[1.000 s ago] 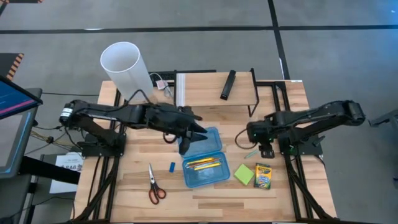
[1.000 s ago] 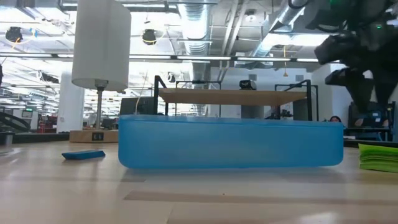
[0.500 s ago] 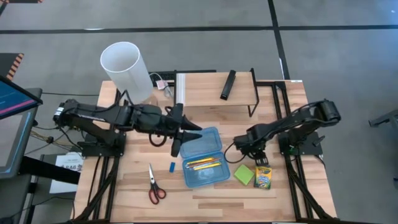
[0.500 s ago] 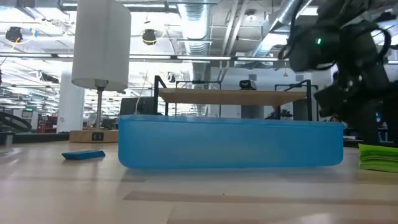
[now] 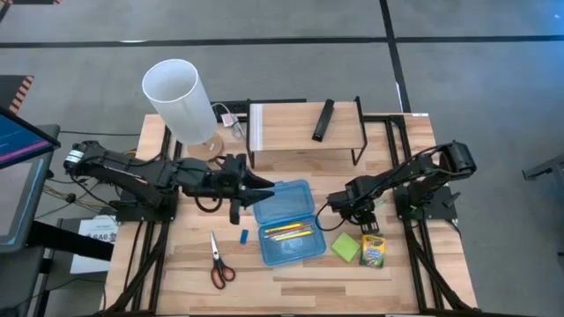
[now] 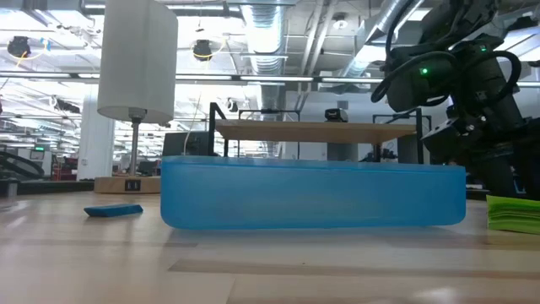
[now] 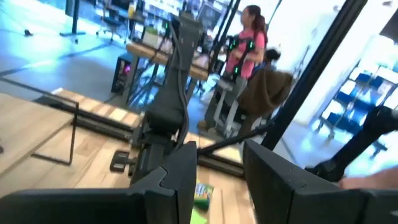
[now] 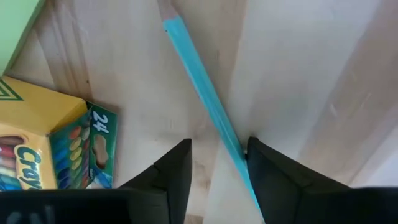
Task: Pack school essentials
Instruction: Put the blue pencil into the blue supply box
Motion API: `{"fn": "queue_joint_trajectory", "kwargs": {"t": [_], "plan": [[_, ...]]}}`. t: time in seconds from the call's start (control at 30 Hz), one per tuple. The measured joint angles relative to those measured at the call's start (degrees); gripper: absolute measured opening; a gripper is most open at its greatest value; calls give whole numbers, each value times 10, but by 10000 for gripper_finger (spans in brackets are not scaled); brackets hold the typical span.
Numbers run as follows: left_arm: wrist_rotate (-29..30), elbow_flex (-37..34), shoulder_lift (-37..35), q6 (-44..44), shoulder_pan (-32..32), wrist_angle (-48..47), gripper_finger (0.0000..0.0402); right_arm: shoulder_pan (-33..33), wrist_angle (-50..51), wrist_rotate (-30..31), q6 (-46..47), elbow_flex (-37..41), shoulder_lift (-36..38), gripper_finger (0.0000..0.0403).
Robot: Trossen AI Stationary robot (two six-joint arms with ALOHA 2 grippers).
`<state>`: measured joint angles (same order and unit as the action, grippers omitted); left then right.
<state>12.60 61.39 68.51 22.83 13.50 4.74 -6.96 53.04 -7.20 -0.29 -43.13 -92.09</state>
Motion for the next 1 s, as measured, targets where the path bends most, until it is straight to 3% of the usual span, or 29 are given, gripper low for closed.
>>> {"fn": "queue_joint_trajectory", "kwargs": {"t": [0.3, 0.77, 1.0], "plan": [[9, -13, -43, 1, 0, -1, 116, 0, -41, -1, 3, -24, -3, 118], [9, -13, -52, -7, 0, -14, 116, 14, -86, -22, 54, -25, -2, 81], [7, -13, -52, -2, 0, -14, 116, 27, -88, -33, 68, -27, -2, 34]]}}
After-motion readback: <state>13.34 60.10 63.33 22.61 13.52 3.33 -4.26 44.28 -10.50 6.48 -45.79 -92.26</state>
